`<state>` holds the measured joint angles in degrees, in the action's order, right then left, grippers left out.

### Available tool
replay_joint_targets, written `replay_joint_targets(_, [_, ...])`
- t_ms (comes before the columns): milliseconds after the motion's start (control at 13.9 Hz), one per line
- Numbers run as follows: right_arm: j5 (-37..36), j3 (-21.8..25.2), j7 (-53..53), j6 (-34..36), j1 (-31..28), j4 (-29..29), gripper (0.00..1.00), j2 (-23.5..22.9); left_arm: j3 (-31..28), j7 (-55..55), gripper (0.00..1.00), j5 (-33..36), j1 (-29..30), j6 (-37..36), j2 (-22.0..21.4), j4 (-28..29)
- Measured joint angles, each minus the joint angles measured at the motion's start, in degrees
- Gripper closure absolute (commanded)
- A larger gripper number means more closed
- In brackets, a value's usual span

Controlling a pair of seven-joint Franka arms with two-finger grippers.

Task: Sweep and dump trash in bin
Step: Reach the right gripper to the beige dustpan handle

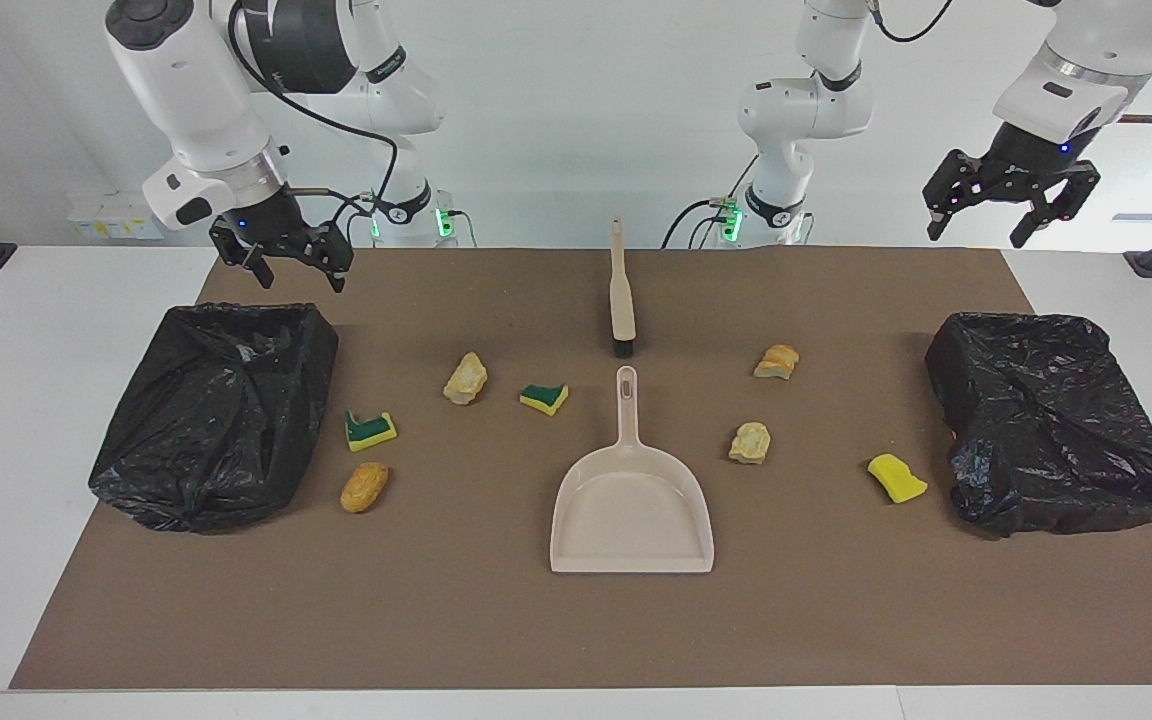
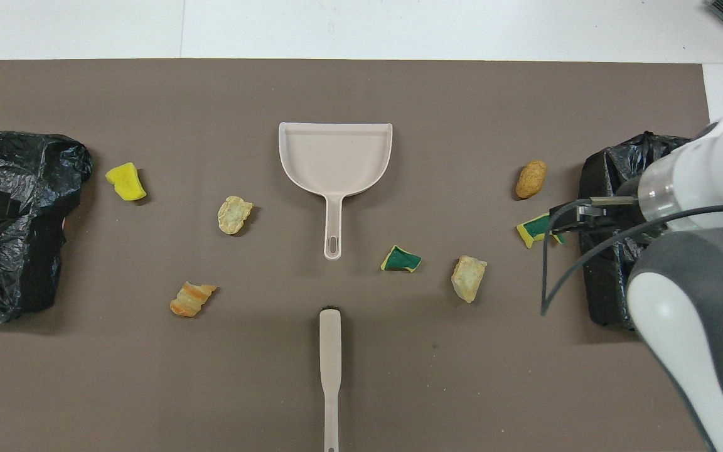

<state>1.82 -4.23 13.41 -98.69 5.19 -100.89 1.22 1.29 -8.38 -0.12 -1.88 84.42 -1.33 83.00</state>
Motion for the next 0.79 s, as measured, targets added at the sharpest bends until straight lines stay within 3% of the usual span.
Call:
replay_joint_targets(432, [1.56, -0.15, 11.16, -12.05, 8.28, 1.70, 0.00, -6.69, -0.01, 0.00, 0.00, 0.00, 0.00, 0.00, 0.00, 0.05])
replay_joint_targets(648, [1.48, -0.16, 16.17, -15.87, 13.41, 4.23, 0.11, -12.03, 0.05, 0.00, 0.00, 0.00, -0.01, -0.02, -0.01, 0.14])
replay_joint_targets(792, [0.14, -0.10, 19.02, -17.94, 15.93, 6.69, 0.12, -15.66, 0.18, 0.00, 0.00, 0.00, -0.04, -0.05, 0.00, 0.33])
